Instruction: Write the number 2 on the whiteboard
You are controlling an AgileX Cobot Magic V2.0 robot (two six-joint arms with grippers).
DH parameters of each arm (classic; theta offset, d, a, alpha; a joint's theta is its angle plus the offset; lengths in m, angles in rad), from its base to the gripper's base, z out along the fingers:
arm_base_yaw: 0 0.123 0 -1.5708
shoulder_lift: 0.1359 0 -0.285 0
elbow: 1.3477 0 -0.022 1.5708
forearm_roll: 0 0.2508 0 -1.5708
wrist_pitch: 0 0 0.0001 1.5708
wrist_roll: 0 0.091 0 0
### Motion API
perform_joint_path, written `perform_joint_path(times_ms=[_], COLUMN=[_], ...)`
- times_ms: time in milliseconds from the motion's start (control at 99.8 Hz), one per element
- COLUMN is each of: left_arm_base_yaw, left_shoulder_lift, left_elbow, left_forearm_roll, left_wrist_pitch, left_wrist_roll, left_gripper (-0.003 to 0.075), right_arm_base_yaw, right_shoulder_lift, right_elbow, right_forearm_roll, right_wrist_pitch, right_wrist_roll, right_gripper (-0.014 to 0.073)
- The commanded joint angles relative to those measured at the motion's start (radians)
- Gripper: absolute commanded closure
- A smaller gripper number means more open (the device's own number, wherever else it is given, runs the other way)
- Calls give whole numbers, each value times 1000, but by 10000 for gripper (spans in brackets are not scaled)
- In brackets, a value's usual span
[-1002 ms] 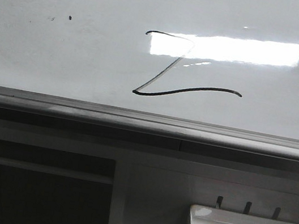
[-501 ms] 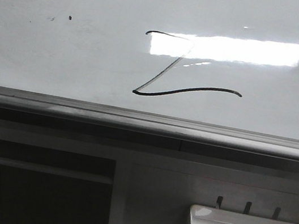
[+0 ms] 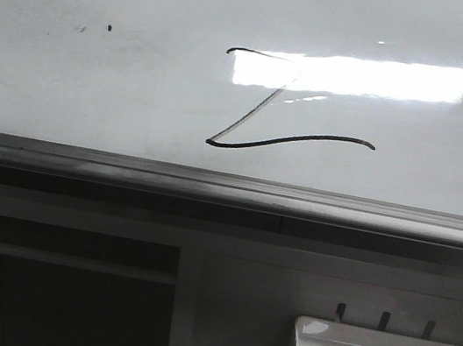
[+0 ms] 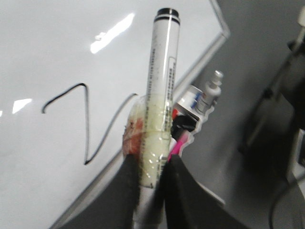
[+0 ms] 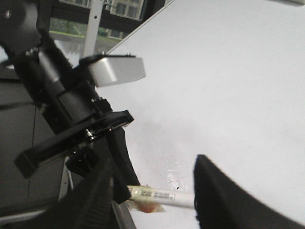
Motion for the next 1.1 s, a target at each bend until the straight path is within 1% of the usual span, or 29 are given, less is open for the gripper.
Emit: perform_joint_path(times_ms=[0, 30, 50, 60, 130, 200, 391, 661, 1092], left_arm_base_yaw=[2, 2, 2, 2, 0, 0, -13, -37, -37], left_shoulder_lift=[-2, 3, 4, 4, 21, 49, 167, 284, 330], left_elbow=[34, 66, 78, 89, 135, 160, 162, 162, 162], left_forearm_roll=[-82, -125, -143, -161, -239, -270, -270, -270, -285], left_wrist_pitch=[-257, -349, -384, -417, -554, -625, -684, -768, -750], left_wrist_roll=[-46, -46, -46, -46, -46, -46, -46, -64, -66], left_gripper=[741, 741, 741, 741, 741, 741, 741, 741, 736], right_arm_base_yaw=[-46, -59, -68, -71, -94, -110, -114, -114, -114], right_shoulder_lift=[-68, -85, -97, -105, -136, -157, -162, -162, -162], right_elbow=[5, 19, 29, 37, 78, 115, 177, 180, 180], right_forearm_roll=[21, 21, 21, 21, 21, 21, 21, 41, 67], right_wrist_pitch=[-26, -15, -7, -7, -5, -7, -9, -9, -8], right_wrist_roll=[29, 29, 29, 29, 45, 52, 71, 75, 75], right_gripper=[487, 589, 629, 667, 665, 664, 664, 665, 665])
